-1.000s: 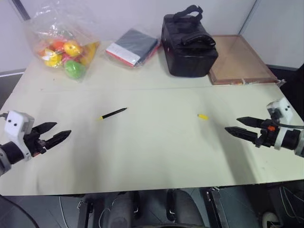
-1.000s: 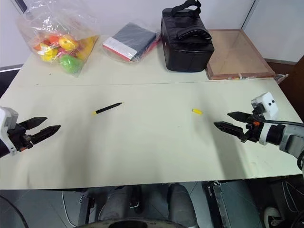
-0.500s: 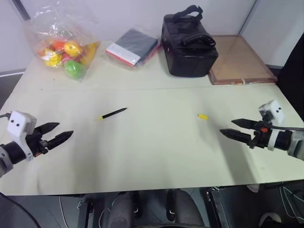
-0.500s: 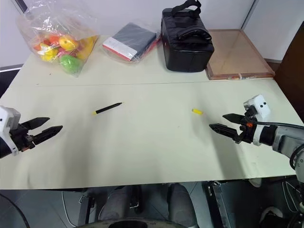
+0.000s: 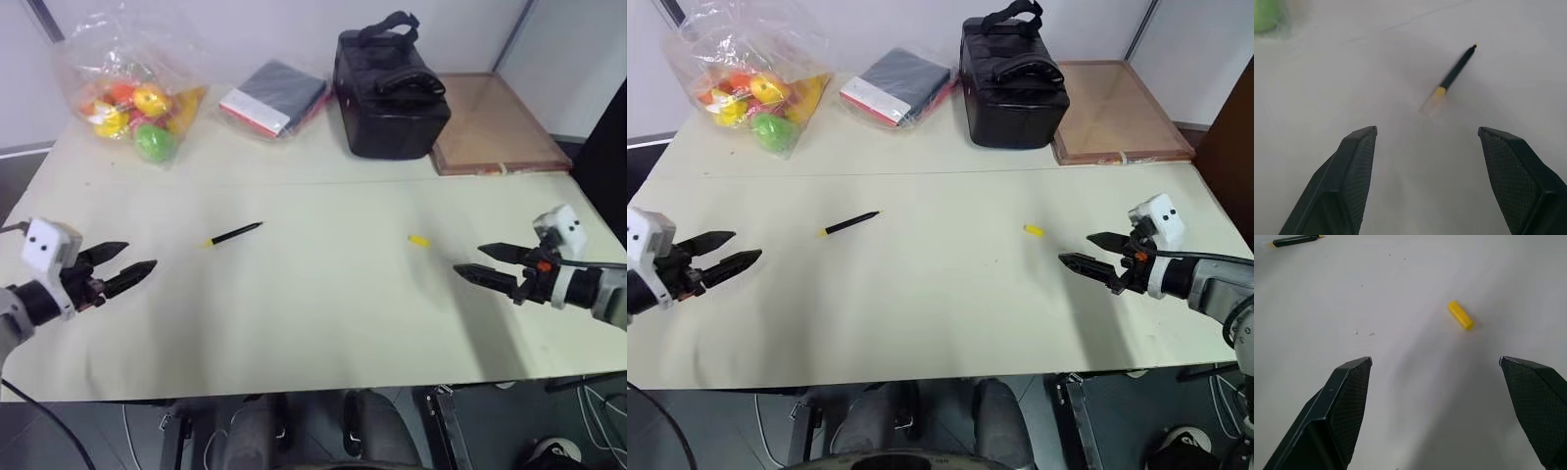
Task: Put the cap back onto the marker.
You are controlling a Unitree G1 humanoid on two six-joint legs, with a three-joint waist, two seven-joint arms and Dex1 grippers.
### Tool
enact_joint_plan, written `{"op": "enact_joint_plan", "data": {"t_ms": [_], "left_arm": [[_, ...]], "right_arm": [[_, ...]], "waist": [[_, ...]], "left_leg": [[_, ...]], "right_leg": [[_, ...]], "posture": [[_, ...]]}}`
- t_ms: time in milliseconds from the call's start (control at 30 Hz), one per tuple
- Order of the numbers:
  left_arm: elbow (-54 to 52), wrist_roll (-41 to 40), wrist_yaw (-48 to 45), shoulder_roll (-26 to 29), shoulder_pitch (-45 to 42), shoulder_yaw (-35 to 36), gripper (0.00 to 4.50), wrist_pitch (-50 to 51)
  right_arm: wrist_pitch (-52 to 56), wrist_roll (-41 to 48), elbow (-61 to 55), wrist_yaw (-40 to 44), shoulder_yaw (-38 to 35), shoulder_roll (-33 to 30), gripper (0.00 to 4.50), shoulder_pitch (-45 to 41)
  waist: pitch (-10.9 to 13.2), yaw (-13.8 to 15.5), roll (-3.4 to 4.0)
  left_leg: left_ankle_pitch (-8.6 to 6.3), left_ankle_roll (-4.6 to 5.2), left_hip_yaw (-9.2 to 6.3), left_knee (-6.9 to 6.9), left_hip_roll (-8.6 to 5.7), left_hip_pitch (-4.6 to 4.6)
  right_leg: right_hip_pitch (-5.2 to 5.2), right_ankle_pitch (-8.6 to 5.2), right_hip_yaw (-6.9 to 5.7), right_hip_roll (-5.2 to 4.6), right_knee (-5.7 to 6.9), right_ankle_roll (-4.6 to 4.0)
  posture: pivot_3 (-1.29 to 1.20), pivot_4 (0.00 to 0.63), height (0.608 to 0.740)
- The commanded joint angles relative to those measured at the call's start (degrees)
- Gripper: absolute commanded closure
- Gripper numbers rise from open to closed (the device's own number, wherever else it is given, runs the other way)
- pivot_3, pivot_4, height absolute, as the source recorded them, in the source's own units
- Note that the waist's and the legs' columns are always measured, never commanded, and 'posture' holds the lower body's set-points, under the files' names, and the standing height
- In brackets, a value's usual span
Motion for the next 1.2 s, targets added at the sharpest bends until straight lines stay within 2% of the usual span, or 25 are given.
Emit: {"op": "enact_joint_plan", "data": {"t_ms": [33,200,300,467,567,833,1033,1200], "left_arm": [[3.8,2.4,-4.5,1.9,-5.6,-5.2,1.04,-4.7],[16.7,7.8,-13.6,3.6,-18.5,-15.0,1.04,-12.7],[26.9,12.0,-18.6,2.7,-27.8,-20.8,1.04,-18.0],[46.8,18.5,-23.2,-2.8,-42.1,-27.7,1.04,-27.5],[55.9,21.4,-23.8,-6.6,-47.2,-29.8,1.04,-32.0],[69.3,26.0,-22.7,-14.1,-53.8,-31.0,1.04,-38.0],[73.5,28.0,-20.6,-17.1,-55.2,-30.5,1.04,-40.1],[75.1,29.3,-20.3,-17.4,-55.1,-30.5,1.04,-40.3]], "right_arm": [[1.3,2.6,-3.3,0.1,0.3,-0.5,0.18,-4.8],[3.9,5.4,-7.1,0.6,4.8,-0.5,0.18,-12.9],[4.3,6.6,-8.8,0.4,7.2,1.0,0.18,-16.6],[5.9,9.6,-13.6,-3.4,10.1,5.7,0.18,-20.8],[7.3,11.3,-16.4,-6.5,10.3,8.1,0.18,-21.2],[7.5,11.8,-20.0,-10.1,9.9,8.3,0.18,-16.7],[6.7,11.9,-20.6,-11.5,8.9,8.1,0.18,-14.9],[6.3,11.7,-20.8,-12.1,8.8,8.1,0.18,-14.3]], "waist": [[0.0,0.0,0.0],[0.0,-0.1,0.0],[0.0,0.0,-0.02],[0.0,0.1,-0.06],[0.0,0.1,-0.08],[0.0,0.1,-0.23],[0.0,0.0,-0.24],[0.0,0.0,-0.24]], "left_leg": [[0.0,0.0,0.0,0.0,0.0,0.0],[0.01,0.0,0.01,0.0,0.02,-0.05],[0.02,0.02,0.05,0.01,0.0,-0.05],[0.04,0.02,0.02,0.08,-0.25,-0.07],[0.03,0.06,0.02,0.12,-0.29,-0.11],[0.02,0.09,-0.03,0.15,-0.32,-0.15],[0.02,0.1,-0.07,0.15,-0.32,-0.14],[0.02,0.1,-0.07,0.15,-0.32,-0.13]], "right_leg": [[0.0,0.0,0.0,0.0,0.0,0.0],[-0.06,0.01,-0.01,0.06,0.03,0.01],[-0.05,0.06,0.0,0.07,0.04,0.11],[0.01,0.12,-0.05,0.07,0.07,0.21],[0.0,0.19,-0.04,0.06,0.11,0.34],[0.02,0.26,-0.05,0.06,0.12,0.47],[0.02,0.27,-0.05,0.06,0.13,0.49],[0.03,0.28,-0.05,0.06,0.14,0.5]], "posture": [[0.0,0.15,0.74],[0.0,0.15,0.74],[0.0,0.15,0.74],[0.0,0.15,0.74],[0.0,0.15,0.74],[0.0,0.15,0.74],[0.0,0.15,0.74],[0.0,0.15,0.74]]}}
